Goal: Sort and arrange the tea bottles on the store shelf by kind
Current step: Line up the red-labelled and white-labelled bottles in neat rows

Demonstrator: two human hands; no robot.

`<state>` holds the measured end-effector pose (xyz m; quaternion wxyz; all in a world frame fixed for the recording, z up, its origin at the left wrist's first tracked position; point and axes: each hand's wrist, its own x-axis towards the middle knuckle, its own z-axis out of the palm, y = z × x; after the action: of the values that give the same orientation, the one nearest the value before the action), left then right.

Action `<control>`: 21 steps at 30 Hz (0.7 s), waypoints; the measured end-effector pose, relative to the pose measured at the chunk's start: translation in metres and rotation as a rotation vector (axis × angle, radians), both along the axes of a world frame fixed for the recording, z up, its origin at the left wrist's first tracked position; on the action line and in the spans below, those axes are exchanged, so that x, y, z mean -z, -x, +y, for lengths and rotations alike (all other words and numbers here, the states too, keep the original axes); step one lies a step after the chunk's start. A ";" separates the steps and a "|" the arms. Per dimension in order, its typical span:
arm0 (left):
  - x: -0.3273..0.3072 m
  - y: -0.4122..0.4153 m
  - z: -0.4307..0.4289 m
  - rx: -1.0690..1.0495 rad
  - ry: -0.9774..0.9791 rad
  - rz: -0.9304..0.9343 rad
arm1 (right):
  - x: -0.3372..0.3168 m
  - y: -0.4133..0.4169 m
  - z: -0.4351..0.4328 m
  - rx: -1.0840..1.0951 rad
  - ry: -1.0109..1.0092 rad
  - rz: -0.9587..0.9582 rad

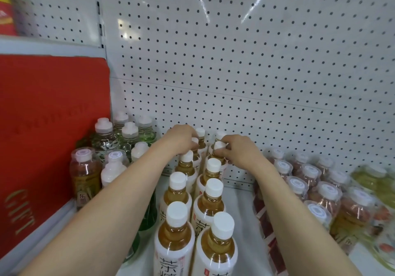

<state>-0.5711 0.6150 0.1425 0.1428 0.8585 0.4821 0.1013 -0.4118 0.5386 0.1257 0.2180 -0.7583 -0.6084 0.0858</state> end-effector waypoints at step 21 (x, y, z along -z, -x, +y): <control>0.015 0.045 -0.051 0.051 -0.020 -0.272 | 0.007 0.032 -0.053 -0.070 -0.128 -0.119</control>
<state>-0.6158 0.5639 0.1271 0.2010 0.8501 0.4353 0.2177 -0.4434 0.4858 0.1185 0.2263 -0.7247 -0.6508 0.0089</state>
